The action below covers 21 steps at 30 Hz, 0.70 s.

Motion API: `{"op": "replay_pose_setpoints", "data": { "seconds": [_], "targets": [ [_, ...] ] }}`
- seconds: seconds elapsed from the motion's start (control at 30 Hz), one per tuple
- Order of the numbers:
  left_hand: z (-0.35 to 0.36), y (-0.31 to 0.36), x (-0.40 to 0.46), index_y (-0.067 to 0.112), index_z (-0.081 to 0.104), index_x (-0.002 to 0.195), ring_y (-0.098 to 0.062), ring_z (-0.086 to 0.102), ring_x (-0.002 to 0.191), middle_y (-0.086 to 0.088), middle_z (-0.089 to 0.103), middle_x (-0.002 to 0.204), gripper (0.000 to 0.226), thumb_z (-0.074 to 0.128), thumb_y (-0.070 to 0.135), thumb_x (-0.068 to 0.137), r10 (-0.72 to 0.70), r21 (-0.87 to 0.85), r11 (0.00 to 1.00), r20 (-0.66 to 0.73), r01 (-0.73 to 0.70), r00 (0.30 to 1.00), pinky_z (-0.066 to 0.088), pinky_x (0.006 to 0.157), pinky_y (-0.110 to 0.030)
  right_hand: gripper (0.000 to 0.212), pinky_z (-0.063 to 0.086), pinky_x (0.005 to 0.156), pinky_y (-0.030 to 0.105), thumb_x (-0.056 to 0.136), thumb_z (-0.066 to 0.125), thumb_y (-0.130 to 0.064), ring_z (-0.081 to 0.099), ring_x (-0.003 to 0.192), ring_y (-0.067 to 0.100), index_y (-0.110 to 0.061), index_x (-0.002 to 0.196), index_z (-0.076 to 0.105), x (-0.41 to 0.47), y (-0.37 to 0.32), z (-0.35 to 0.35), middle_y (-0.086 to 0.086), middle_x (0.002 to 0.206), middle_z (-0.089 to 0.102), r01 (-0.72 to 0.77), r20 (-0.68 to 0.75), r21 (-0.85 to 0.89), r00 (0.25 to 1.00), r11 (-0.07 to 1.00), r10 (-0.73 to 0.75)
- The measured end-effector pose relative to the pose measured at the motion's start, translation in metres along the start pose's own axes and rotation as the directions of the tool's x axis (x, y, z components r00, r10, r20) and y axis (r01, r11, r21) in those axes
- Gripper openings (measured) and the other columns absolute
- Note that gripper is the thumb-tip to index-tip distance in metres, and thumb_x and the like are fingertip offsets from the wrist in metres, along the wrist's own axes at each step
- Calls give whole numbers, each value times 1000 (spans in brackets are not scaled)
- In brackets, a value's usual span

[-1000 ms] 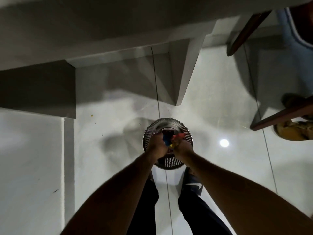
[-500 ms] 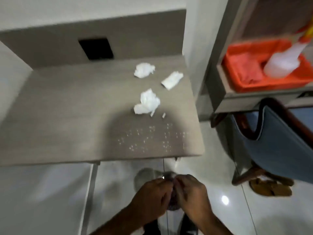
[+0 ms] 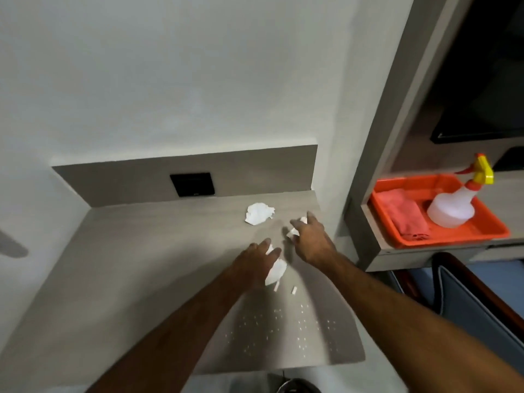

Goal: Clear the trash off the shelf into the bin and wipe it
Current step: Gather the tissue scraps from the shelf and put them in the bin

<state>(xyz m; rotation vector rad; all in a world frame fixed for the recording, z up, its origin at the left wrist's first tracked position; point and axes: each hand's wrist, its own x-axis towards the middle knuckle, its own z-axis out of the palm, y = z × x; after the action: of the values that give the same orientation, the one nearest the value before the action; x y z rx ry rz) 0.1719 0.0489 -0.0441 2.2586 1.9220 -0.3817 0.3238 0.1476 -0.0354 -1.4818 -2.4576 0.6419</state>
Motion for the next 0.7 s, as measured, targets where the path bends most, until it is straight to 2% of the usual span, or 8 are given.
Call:
{"op": "replay_pose_setpoints", "data": {
  "seconds": [0.1, 0.17, 0.2, 0.27, 0.4, 0.53, 0.63, 0.7],
  "targets": [
    [14, -20, 12, 8, 55, 133, -38, 57, 118, -18, 52, 137, 42, 56, 22, 93, 95, -95, 991, 12, -93, 995, 50, 96, -42, 41, 34, 116, 44, 93, 57, -14, 26, 143, 40, -13, 133, 56, 35, 12, 7, 28, 159, 5, 19, 221, -124, 975, 992, 9],
    [23, -32, 17, 8, 63, 118, -35, 60, 112, -15, 58, 124, 30, 57, 24, 93, 72, -137, 989, 54, -64, 996, 47, 90, -38, 30, 46, 106, 43, 88, 60, -12, 47, 131, 38, -11, 117, 67, 42, 11, 13, 32, 148, 33, 62, 325, -231, 946, 971, 17],
    [24, -37, 19, 9, 66, 110, -34, 63, 108, -14, 62, 117, 25, 59, 23, 90, 44, -161, 986, 38, -38, 998, 48, 86, -38, 23, 51, 98, 38, 86, 62, -13, 58, 118, 37, -9, 106, 71, 39, 7, 16, 28, 132, 53, 82, 315, -290, 949, 954, 14],
    [20, -47, 30, 13, 69, 104, -32, 66, 104, -10, 66, 110, 23, 63, 27, 87, -38, -203, 979, -46, 27, 998, 52, 83, -38, 17, 54, 84, 34, 86, 61, -15, 65, 101, 34, -6, 96, 72, 30, 3, 29, 19, 107, 67, 86, 218, -345, 976, 935, -9],
    [-7, -67, 68, 19, 71, 107, -33, 67, 105, -7, 68, 114, 26, 65, 26, 83, -169, -157, 978, -217, 137, 961, 58, 81, -41, 18, 54, 77, 35, 88, 55, -11, 66, 92, 35, -5, 93, 70, 20, 1, 48, 17, 99, 68, 38, 95, -353, 995, 935, -4],
    [-21, -81, 115, 12, 69, 110, -31, 55, 117, -10, 63, 118, 28, 58, 23, 87, -149, -163, 978, -128, 127, 981, 52, 95, -40, 14, 54, 70, 33, 83, 57, -16, 68, 81, 34, -13, 83, 71, 26, 8, 54, 13, 89, 70, 66, 32, -325, 998, 943, -59],
    [-11, -79, 130, 7, 68, 96, -38, 65, 99, -17, 72, 102, 29, 52, 27, 83, -139, -299, 949, -97, 105, 985, 55, 85, -38, 10, 54, 62, 33, 80, 60, -17, 67, 70, 32, -15, 78, 70, 24, 14, 65, 11, 80, 70, 53, -34, -318, 997, 947, -67],
    [-4, -75, 132, 1, 69, 91, -42, 67, 92, -22, 74, 97, 27, 63, 26, 82, -210, -315, 935, -130, 160, 969, 54, 78, -39, 10, 53, 61, 33, 81, 59, -17, 65, 68, 33, -16, 77, 68, 24, 17, 69, 11, 77, 69, 46, -87, -266, 994, 963, -72]
  ]
}}
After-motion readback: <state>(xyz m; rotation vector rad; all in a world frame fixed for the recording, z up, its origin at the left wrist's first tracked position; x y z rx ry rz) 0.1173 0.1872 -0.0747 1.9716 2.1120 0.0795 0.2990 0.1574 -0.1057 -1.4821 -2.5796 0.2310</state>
